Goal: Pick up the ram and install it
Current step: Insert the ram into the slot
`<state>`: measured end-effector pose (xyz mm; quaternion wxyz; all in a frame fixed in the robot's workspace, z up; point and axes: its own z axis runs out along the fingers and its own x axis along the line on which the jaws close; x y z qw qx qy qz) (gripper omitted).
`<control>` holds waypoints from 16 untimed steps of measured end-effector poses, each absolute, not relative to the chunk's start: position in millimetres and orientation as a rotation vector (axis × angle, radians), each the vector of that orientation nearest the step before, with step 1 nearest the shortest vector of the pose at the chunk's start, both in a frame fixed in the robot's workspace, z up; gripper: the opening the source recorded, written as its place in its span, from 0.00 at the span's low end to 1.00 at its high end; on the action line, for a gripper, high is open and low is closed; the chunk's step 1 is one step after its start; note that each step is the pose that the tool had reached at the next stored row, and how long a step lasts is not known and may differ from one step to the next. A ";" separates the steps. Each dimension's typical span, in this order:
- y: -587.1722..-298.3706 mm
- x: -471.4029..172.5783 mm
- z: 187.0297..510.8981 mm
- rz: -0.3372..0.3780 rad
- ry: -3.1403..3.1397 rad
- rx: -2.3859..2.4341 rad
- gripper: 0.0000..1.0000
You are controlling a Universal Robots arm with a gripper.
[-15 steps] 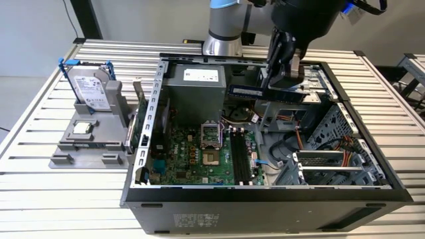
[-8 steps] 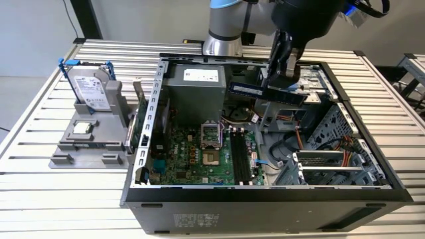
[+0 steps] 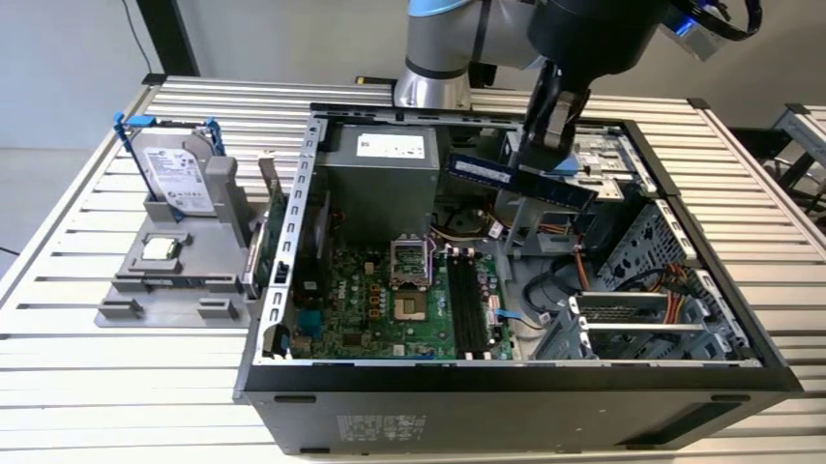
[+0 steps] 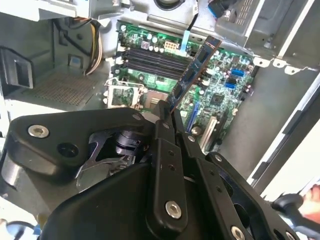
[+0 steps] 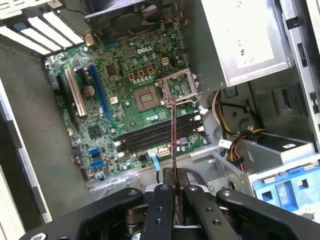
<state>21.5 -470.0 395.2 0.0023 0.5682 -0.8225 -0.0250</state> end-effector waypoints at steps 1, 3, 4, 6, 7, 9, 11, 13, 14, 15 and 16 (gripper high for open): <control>-470.0 21.5 395.2 -0.079 -2.594 1.762 0.00; -470.0 21.5 395.2 -0.079 -2.622 1.722 0.00; -470.0 21.5 395.1 -0.079 -2.636 1.701 0.00; -470.0 21.5 395.1 -0.079 -2.663 1.660 0.00; -470.0 21.5 395.1 -0.079 -2.676 1.640 0.00; -470.0 21.5 395.1 -0.079 -2.704 1.596 0.00; -470.0 21.5 395.2 -0.079 -2.730 1.553 0.00; -470.0 21.5 395.1 -0.079 -2.755 1.508 0.00; -470.0 21.5 395.1 -0.079 -2.766 1.489 0.00; -470.0 21.5 395.2 -0.079 -2.780 1.465 0.00; -470.0 21.5 395.2 -0.079 -2.791 1.444 0.00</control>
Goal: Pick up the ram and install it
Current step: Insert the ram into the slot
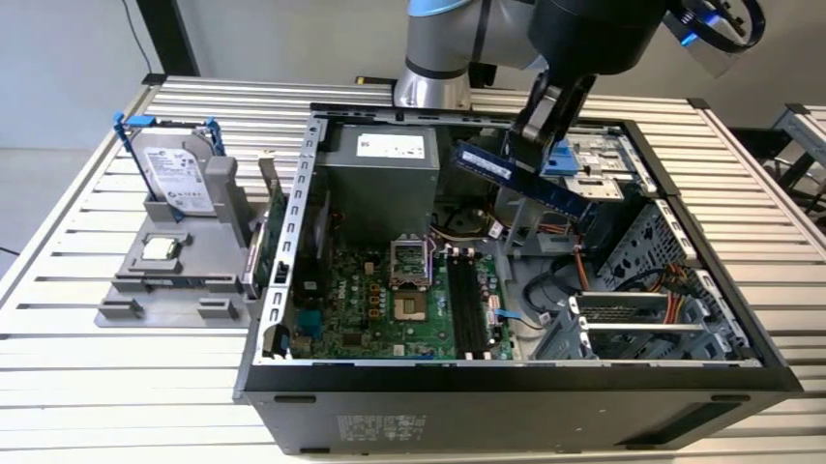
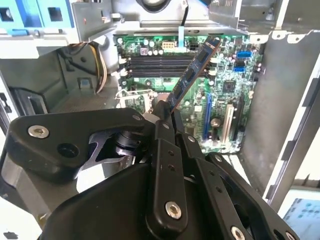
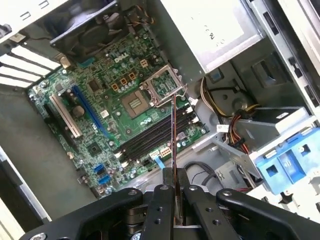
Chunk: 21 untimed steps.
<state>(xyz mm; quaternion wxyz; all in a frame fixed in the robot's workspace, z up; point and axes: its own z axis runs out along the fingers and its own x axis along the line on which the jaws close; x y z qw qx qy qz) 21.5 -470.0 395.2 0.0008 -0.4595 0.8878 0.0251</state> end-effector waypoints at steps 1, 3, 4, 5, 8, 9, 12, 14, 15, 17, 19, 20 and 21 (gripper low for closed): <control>-470.0 21.5 395.1 0.079 2.799 -1.419 0.00; -470.0 21.5 395.2 0.079 2.821 -1.373 0.00; -470.0 21.5 395.1 0.079 2.832 -1.351 0.00; -470.0 21.5 395.2 0.079 2.842 -1.327 0.00; -470.0 21.5 395.1 0.078 2.873 -1.256 0.00; -470.0 21.5 395.2 0.078 2.883 -1.233 0.00; -470.0 21.5 395.1 0.078 2.911 -1.162 0.00; -470.0 21.5 395.2 0.078 2.928 -1.115 0.00; -470.0 21.5 395.1 0.078 2.937 -1.091 0.00; -470.0 21.5 395.1 0.078 2.953 -1.043 0.00; -470.0 21.5 395.1 0.077 2.969 -0.995 0.00; -470.0 21.5 395.1 0.077 2.976 -0.972 0.00; -470.0 21.5 395.2 0.077 2.983 -0.948 0.00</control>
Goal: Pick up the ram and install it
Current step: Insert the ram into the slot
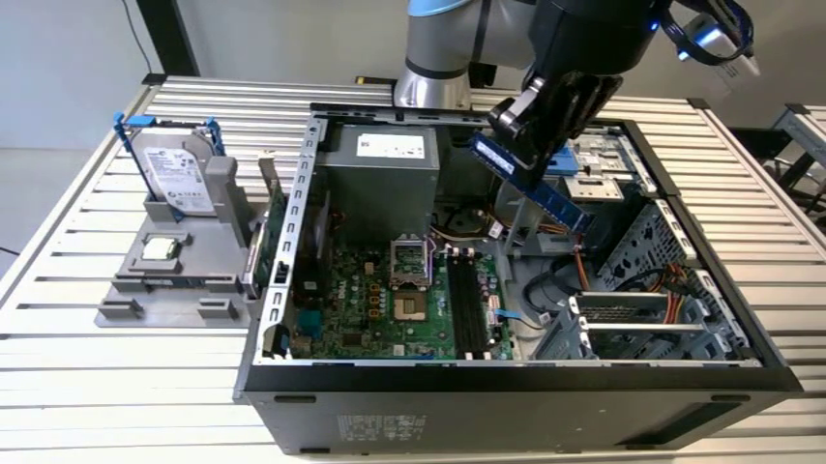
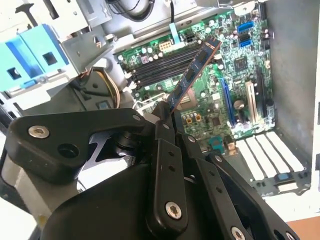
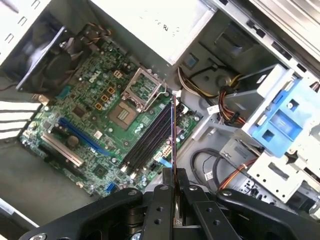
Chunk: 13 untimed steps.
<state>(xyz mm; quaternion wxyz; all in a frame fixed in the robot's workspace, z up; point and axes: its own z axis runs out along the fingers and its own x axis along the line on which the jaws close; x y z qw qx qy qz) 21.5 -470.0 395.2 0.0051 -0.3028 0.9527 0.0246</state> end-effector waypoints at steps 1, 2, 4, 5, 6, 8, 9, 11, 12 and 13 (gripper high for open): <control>-470.0 21.5 395.1 0.077 2.991 -0.924 0.00; -470.0 21.5 395.1 0.077 2.998 -0.898 0.00; -470.0 21.5 395.1 0.076 3.011 -0.851 0.00; -470.0 21.5 395.1 0.076 3.017 -0.827 0.00; -470.0 21.5 395.1 0.076 3.023 -0.804 0.00; -470.0 21.5 395.1 0.076 3.035 -0.756 0.00; -470.0 21.5 395.1 0.076 3.040 -0.733 0.00; -470.0 21.5 395.1 0.075 3.050 -0.684 0.00; -470.0 21.5 395.1 0.075 3.055 -0.661 0.00; -470.0 21.5 395.2 0.075 3.060 -0.639 0.00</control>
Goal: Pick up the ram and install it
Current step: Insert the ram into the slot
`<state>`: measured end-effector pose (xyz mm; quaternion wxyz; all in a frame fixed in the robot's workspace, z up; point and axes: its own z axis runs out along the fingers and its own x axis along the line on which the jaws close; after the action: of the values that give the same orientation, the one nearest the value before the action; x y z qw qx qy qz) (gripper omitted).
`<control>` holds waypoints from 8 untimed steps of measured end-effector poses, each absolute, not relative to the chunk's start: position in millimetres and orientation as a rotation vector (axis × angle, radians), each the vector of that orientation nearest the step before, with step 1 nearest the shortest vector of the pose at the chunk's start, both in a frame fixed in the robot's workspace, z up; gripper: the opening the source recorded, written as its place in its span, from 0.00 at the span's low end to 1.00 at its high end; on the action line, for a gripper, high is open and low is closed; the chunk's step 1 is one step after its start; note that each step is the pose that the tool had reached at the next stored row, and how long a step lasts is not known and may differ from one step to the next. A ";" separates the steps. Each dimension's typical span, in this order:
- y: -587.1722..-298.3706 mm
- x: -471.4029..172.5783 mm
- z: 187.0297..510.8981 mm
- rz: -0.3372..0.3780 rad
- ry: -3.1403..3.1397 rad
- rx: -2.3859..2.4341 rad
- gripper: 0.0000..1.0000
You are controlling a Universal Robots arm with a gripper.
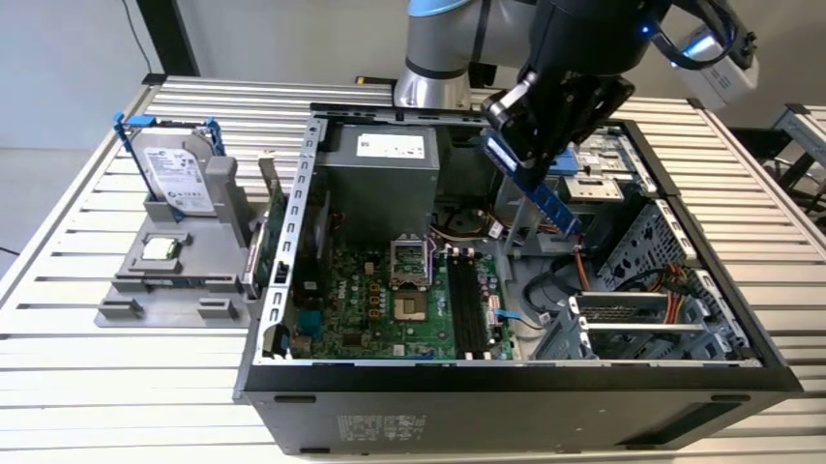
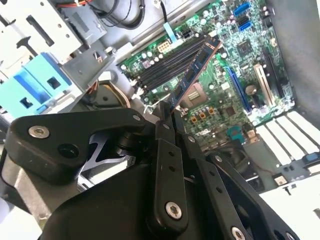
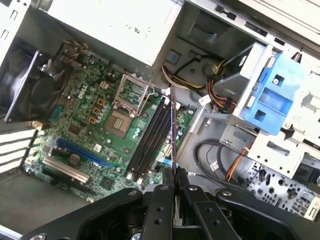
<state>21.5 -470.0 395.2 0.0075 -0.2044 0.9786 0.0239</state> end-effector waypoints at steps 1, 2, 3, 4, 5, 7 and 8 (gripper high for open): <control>-470.0 21.5 395.2 0.074 3.064 -0.615 0.00; -470.0 21.5 395.2 0.074 3.068 -0.593 0.00; -470.0 21.5 395.2 0.074 3.072 -0.570 0.00; -470.0 21.5 395.2 0.074 3.076 -0.548 0.00; -470.0 21.5 395.1 0.074 3.080 -0.524 0.00; -470.0 21.5 395.2 0.073 3.086 -0.479 0.00; -470.0 21.5 395.1 0.073 3.089 -0.457 0.00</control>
<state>21.5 -470.0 395.1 0.0089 -0.1462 0.9889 0.0233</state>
